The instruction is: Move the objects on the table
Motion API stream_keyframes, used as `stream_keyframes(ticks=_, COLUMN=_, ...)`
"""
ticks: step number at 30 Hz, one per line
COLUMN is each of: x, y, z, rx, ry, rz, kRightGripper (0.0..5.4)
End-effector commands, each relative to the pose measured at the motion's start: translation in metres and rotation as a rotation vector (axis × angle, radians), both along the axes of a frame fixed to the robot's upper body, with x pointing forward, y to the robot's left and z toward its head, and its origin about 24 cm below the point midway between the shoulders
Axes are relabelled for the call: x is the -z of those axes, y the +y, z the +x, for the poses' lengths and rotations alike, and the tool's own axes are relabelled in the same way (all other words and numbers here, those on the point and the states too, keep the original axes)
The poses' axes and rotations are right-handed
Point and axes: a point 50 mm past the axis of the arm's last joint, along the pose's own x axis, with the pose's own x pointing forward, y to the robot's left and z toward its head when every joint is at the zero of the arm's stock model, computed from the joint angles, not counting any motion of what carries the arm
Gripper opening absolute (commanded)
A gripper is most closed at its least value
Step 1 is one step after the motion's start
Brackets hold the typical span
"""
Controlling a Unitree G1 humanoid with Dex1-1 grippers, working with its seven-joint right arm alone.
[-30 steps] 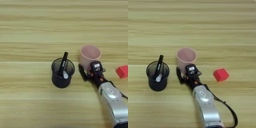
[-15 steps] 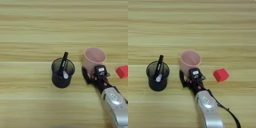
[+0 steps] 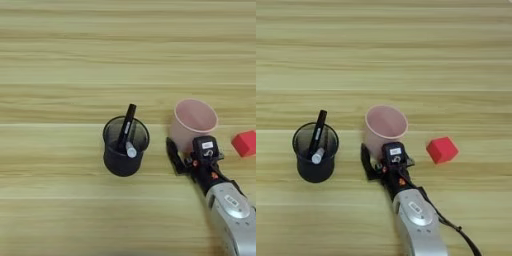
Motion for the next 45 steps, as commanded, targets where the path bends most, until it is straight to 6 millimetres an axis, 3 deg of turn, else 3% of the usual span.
stream_keyframes(ticks=1, x=0.030, y=-0.002, z=-0.025, rx=0.013, ry=0.199, rz=0.002, kRightGripper=3.97)
stream_keyframes(ticks=5, x=0.031, y=-0.002, z=-0.026, rx=0.012, ry=0.204, rz=0.004, kRightGripper=4.47)
stream_keyframes(ticks=7, x=0.031, y=-0.002, z=-0.026, rx=0.011, ry=0.206, rz=0.006, kRightGripper=4.96)
stream_keyframes(ticks=11, x=0.029, y=-0.002, z=-0.029, rx=0.012, ry=0.201, rz=0.011, kRightGripper=5.35)
stream_keyframes(ticks=45, x=0.027, y=0.004, z=-0.078, rx=-0.050, ry=0.333, rz=0.031, kRightGripper=5.35)
